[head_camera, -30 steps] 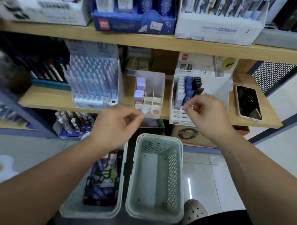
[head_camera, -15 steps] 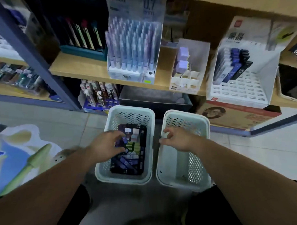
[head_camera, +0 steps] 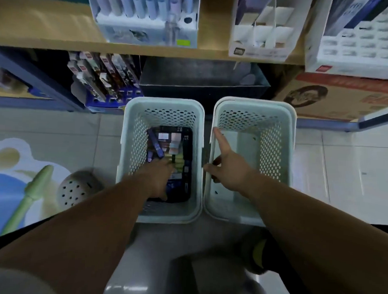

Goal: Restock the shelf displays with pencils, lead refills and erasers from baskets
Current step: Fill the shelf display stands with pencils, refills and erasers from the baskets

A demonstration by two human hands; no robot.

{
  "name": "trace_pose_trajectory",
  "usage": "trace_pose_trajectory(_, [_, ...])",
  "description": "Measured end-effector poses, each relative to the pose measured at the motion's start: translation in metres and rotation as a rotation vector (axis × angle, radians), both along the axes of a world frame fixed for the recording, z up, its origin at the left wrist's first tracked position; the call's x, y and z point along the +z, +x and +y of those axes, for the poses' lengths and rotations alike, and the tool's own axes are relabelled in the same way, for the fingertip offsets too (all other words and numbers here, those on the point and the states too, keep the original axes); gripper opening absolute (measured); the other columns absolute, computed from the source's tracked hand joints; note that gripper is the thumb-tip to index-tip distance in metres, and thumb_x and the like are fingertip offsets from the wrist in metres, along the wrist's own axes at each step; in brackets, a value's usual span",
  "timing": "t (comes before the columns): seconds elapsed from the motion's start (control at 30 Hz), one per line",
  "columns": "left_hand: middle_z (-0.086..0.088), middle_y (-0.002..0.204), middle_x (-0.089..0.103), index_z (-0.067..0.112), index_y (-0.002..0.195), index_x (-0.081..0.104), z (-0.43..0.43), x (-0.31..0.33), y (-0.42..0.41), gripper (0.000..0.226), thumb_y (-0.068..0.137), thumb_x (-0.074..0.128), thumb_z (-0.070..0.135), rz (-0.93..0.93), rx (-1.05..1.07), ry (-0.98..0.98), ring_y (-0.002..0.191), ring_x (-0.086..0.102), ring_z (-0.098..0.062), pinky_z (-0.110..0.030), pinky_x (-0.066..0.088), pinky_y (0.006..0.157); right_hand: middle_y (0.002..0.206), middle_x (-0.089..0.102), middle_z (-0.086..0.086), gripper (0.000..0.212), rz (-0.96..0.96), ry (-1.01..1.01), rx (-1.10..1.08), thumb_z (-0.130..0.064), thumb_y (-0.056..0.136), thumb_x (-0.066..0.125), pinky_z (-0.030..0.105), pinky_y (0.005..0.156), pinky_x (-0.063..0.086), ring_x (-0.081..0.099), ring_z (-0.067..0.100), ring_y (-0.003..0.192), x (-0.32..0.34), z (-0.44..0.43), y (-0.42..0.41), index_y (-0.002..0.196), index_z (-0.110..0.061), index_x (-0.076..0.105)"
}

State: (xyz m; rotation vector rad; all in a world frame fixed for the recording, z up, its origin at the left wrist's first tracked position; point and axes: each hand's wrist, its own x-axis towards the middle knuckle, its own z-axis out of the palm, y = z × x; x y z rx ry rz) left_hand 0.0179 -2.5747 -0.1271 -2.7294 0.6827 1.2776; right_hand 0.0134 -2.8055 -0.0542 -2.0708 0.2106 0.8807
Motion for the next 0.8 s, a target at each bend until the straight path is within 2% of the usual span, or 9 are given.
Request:
trace_pose_trajectory(0.17, [-0.005, 0.136, 0.043, 0.022, 0.143, 0.041, 0.002, -0.012, 0.003, 0.108, 0.055, 0.082, 0.069, -0.096, -0.12, 0.054, 0.124, 0.042, -0.027, -0.041, 0.04, 0.1, 0.093, 0.069, 0.026, 0.098, -0.024, 0.035, -0.015, -0.021, 0.099, 0.064, 0.053, 0.072, 0.06, 0.071, 0.041, 0.077, -0.002, -0.001, -0.003, 0.152, -0.058, -0.009])
trace_pose_trajectory(0.3, [-0.003, 0.128, 0.045, 0.022, 0.135, 0.051, 0.006, -0.017, 0.003, 0.099, 0.055, 0.079, 0.072, -0.091, -0.131, 0.031, 0.118, 0.043, -0.025, -0.039, 0.04, 0.096, 0.099, 0.067, 0.029, 0.096, -0.009, 0.058, -0.043, -0.021, 0.099, 0.064, 0.056, 0.07, 0.06, 0.069, 0.048, 0.08, -0.002, 0.0, -0.003, 0.149, -0.063, -0.007])
trace_pose_trajectory(0.4, [-0.002, 0.121, 0.05, 0.021, 0.124, 0.057, 0.007, -0.021, 0.001, 0.083, 0.059, 0.08, 0.067, -0.043, -0.103, -0.019, 0.111, 0.047, -0.023, -0.037, 0.041, 0.089, 0.104, 0.065, 0.03, 0.096, -0.009, 0.058, -0.045, -0.022, 0.099, 0.064, 0.057, 0.071, 0.06, 0.068, 0.049, 0.082, -0.003, 0.002, -0.004, 0.149, -0.064, -0.006])
trace_pose_trajectory(0.5, [-0.002, 0.11, 0.056, 0.017, 0.109, 0.06, 0.008, -0.023, 0.0, 0.064, 0.061, 0.087, 0.05, 0.045, -0.026, -0.087, 0.097, 0.052, -0.019, -0.032, 0.046, 0.08, 0.105, 0.064, 0.027, 0.095, -0.013, 0.049, -0.037, -0.024, 0.099, 0.064, 0.056, 0.072, 0.06, 0.07, 0.047, 0.083, -0.004, 0.005, -0.003, 0.148, -0.065, -0.007])
trace_pose_trajectory(0.6, [-0.003, 0.097, 0.055, 0.017, 0.087, 0.053, 0.003, -0.022, -0.004, 0.042, 0.066, 0.086, 0.033, 0.123, 0.017, -0.091, 0.085, 0.053, -0.018, -0.028, 0.042, 0.066, 0.105, 0.064, 0.025, 0.095, -0.019, 0.044, -0.023, -0.024, 0.1, 0.063, 0.055, 0.071, 0.06, 0.07, 0.046, 0.082, -0.006, 0.007, -0.003, 0.147, -0.065, -0.008])
trace_pose_trajectory(0.7, [-0.002, 0.088, 0.054, 0.019, 0.077, 0.048, -0.001, -0.022, -0.005, 0.042, 0.066, 0.086, 0.035, 0.144, 0.043, -0.085, 0.079, 0.054, -0.019, -0.029, 0.044, 0.062, 0.106, 0.063, 0.027, 0.096, -0.02, 0.045, -0.031, -0.023, 0.1, 0.063, 0.055, 0.071, 0.061, 0.07, 0.047, 0.083, -0.007, 0.008, -0.003, 0.148, -0.065, -0.008])
trace_pose_trajectory(0.8, [-0.003, 0.085, 0.058, 0.016, 0.08, 0.055, 0.001, -0.023, -0.003, 0.04, 0.065, 0.086, 0.035, 0.174, 0.095, -0.104, 0.078, 0.057, -0.018, -0.029, 0.047, 0.062, 0.103, 0.064, 0.025, 0.096, -0.018, 0.048, -0.037, -0.023, 0.099, 0.063, 0.055, 0.071, 0.061, 0.07, 0.047, 0.082, -0.007, 0.007, -0.003, 0.148, -0.064, -0.007])
